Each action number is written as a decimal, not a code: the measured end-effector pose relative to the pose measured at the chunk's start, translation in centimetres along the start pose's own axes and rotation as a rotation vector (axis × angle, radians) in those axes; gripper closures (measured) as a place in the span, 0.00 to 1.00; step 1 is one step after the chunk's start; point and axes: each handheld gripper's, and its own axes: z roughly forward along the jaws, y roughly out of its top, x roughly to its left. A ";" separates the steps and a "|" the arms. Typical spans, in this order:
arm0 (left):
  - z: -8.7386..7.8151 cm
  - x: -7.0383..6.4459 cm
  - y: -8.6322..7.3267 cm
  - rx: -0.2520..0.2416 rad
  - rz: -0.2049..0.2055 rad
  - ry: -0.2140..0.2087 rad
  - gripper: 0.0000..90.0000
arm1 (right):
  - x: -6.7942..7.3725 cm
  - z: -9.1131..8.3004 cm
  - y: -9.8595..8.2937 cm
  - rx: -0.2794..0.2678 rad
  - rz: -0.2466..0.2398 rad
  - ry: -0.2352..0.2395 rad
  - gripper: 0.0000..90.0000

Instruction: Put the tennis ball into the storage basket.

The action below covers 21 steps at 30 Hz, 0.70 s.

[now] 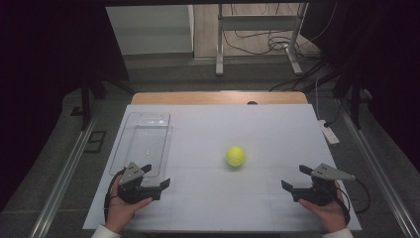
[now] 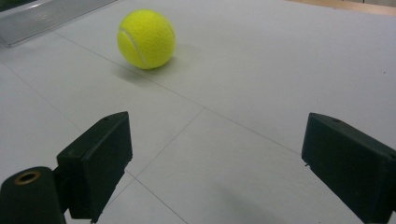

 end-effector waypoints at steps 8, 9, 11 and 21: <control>-0.2 0.0 0.0 -0.004 0.003 0.002 0.13 | 0.1 0.1 0.0 0.005 -0.004 0.000 0.10; -0.3 0.0 0.0 -0.005 0.003 0.002 0.13 | 0.2 0.1 0.0 0.004 -0.006 -0.001 0.10; -0.3 0.0 0.0 -0.006 0.005 0.008 0.13 | 0.2 0.1 0.0 0.004 -0.007 -0.005 0.10; -0.7 -0.2 -0.3 -0.005 0.022 0.014 0.13 | 0.8 -0.1 0.2 0.002 -0.008 -0.003 0.11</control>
